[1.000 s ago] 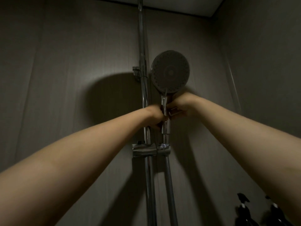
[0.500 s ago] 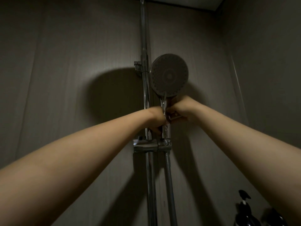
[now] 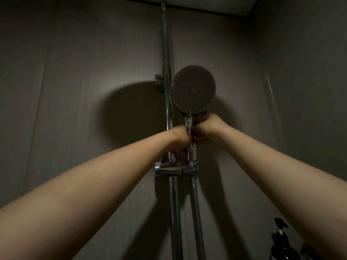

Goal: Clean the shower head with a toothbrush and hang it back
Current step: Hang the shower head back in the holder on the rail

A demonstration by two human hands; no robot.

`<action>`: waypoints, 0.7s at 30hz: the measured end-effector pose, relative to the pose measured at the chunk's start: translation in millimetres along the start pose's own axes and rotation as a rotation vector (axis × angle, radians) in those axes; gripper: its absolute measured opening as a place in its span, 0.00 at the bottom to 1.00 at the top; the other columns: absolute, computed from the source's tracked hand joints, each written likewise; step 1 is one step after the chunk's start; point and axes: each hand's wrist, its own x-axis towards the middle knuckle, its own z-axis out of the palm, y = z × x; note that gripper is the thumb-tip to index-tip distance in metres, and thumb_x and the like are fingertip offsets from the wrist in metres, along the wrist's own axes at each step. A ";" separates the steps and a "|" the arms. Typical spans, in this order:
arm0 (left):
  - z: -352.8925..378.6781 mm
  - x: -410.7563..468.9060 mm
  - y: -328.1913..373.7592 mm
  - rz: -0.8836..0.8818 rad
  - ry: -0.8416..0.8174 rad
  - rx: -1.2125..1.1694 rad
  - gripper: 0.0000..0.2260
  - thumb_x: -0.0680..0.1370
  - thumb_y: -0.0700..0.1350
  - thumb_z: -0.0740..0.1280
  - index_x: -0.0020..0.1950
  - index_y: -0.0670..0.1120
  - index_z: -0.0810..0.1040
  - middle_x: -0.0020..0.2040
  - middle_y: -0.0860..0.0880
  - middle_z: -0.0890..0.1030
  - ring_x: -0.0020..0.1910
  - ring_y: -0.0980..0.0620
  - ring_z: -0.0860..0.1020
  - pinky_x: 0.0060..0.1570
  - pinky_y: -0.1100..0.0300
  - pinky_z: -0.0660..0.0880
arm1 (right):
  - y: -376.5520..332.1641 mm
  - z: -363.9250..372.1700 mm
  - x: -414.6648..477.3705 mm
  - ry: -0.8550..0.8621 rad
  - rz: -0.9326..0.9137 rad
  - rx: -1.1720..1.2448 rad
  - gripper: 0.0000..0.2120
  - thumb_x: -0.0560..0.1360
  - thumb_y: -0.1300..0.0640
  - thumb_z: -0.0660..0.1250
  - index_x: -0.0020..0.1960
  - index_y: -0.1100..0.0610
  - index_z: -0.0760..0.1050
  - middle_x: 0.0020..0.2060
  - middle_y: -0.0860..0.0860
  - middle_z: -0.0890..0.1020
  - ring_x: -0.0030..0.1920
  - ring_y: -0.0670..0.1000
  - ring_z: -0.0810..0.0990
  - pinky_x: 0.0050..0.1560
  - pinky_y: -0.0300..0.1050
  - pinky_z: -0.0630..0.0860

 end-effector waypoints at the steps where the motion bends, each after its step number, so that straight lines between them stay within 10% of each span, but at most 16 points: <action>1: -0.3 0.2 0.0 -0.003 0.000 0.006 0.08 0.80 0.40 0.61 0.41 0.45 0.71 0.38 0.46 0.75 0.41 0.47 0.78 0.47 0.53 0.78 | 0.6 0.9 1.6 0.007 0.002 0.003 0.17 0.67 0.65 0.72 0.55 0.66 0.75 0.49 0.65 0.81 0.49 0.63 0.82 0.52 0.60 0.80; 5: 0.6 0.7 -0.7 -0.014 0.002 -0.004 0.09 0.80 0.37 0.60 0.40 0.45 0.71 0.38 0.46 0.75 0.37 0.49 0.77 0.46 0.54 0.79 | 6.2 2.8 8.2 0.011 0.010 0.015 0.32 0.55 0.56 0.76 0.56 0.66 0.74 0.48 0.65 0.81 0.48 0.63 0.82 0.50 0.61 0.80; 12: 3.2 -1.8 -3.1 -0.011 0.066 0.031 0.11 0.80 0.39 0.60 0.60 0.36 0.75 0.53 0.39 0.80 0.53 0.42 0.80 0.57 0.48 0.77 | 11.0 4.0 12.8 0.015 0.018 -0.003 0.29 0.58 0.56 0.75 0.56 0.66 0.75 0.48 0.65 0.81 0.48 0.64 0.82 0.48 0.61 0.81; 21: -1.9 -23.4 3.5 -0.065 0.029 -0.160 0.08 0.80 0.41 0.61 0.53 0.37 0.75 0.45 0.39 0.81 0.45 0.44 0.83 0.51 0.49 0.80 | -0.7 -14.4 -36.9 -0.004 0.046 -0.035 0.12 0.79 0.66 0.55 0.53 0.67 0.76 0.36 0.60 0.77 0.29 0.53 0.77 0.39 0.48 0.80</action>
